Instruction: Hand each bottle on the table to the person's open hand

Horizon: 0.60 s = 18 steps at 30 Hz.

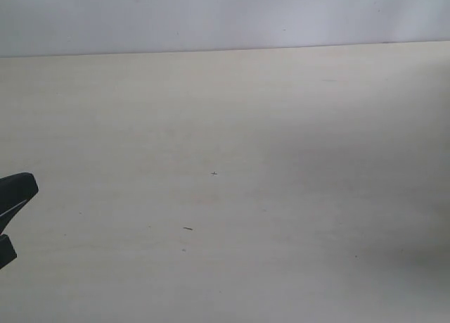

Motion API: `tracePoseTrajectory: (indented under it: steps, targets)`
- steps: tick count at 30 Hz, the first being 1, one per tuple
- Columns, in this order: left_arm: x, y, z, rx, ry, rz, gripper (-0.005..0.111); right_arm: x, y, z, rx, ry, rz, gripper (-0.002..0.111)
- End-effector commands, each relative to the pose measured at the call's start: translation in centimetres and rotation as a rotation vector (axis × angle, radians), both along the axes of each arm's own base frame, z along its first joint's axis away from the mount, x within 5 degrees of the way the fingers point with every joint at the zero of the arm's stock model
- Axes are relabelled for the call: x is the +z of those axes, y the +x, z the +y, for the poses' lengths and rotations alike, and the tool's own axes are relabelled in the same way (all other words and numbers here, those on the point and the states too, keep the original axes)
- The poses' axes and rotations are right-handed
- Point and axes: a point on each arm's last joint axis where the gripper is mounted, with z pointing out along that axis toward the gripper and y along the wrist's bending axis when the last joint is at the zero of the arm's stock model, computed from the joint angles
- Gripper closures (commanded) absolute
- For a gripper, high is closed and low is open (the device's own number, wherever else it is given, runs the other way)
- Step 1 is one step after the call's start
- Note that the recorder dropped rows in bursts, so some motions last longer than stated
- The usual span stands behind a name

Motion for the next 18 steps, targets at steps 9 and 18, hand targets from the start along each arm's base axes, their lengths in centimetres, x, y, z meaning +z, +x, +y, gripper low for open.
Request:
tracePoseTrajectory:
  steps: [9,18]
  targets:
    - [0.00,-0.05,0.03,0.002,-0.008,-0.002,0.104,-3.13,0.30,-0.59,-0.089,0.111,0.128,0.108]
    - [0.00,-0.05,0.03,0.002,-0.008,-0.002,0.104,-3.13,0.31,-0.78,-0.107,0.058,0.124,0.108]
